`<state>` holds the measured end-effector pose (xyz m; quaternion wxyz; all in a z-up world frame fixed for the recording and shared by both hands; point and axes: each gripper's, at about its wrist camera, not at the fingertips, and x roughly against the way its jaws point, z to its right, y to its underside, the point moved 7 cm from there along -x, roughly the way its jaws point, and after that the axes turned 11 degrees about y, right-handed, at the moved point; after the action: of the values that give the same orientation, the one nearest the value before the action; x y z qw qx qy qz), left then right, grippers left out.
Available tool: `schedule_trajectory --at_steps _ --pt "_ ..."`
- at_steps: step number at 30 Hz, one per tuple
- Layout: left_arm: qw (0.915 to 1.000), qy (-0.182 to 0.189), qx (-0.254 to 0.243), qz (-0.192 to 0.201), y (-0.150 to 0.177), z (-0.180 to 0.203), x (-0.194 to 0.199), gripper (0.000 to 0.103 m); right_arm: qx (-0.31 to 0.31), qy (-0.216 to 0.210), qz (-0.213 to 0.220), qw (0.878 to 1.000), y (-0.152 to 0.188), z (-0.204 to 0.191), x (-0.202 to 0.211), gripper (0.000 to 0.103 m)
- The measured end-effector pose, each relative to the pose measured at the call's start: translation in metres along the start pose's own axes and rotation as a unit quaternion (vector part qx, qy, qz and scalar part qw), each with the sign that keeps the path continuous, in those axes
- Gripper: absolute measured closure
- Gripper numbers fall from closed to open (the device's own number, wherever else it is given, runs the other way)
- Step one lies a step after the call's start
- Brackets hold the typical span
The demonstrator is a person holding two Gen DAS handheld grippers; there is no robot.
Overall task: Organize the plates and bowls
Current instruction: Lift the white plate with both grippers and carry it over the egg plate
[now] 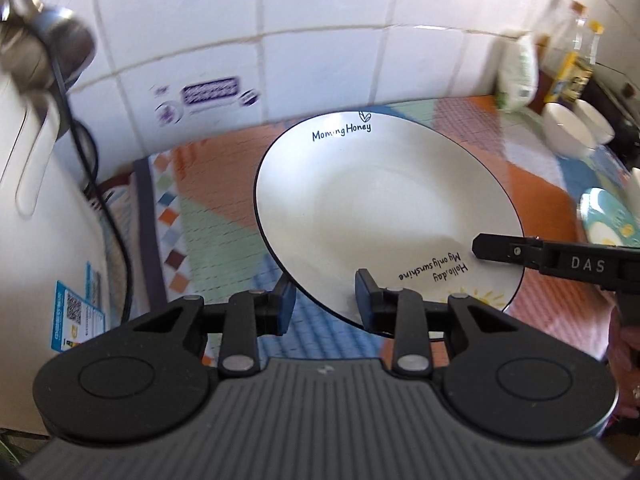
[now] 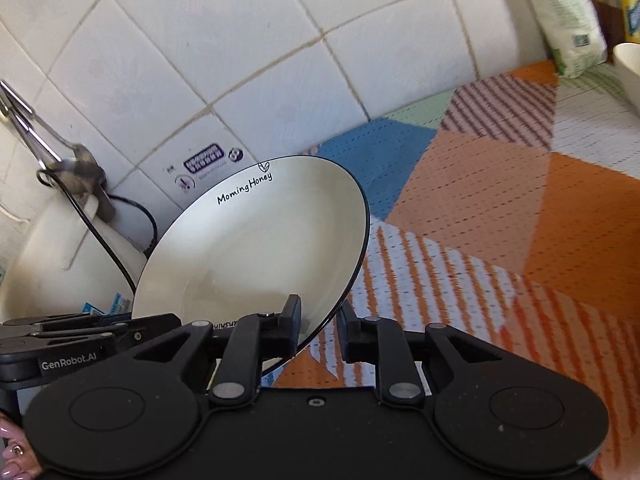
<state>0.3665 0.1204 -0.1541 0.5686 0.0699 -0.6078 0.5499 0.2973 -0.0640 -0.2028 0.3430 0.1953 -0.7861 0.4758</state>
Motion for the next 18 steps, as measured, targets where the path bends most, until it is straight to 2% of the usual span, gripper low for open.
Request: schedule_trajectory --at_steps 9,15,18 --pt "0.9987 0.041 -0.028 -0.009 -0.009 0.065 0.015 0.073 -0.010 0.018 0.051 0.998 0.000 0.033 0.071 0.079" --pt "0.9954 0.063 -0.069 -0.021 -0.003 0.118 0.011 0.073 -0.022 0.052 0.064 0.996 0.012 0.064 0.108 0.078" --pt "0.9933 0.075 -0.083 -0.029 -0.001 0.143 0.005 0.073 -0.044 0.054 0.073 0.995 0.016 0.087 0.125 0.078"
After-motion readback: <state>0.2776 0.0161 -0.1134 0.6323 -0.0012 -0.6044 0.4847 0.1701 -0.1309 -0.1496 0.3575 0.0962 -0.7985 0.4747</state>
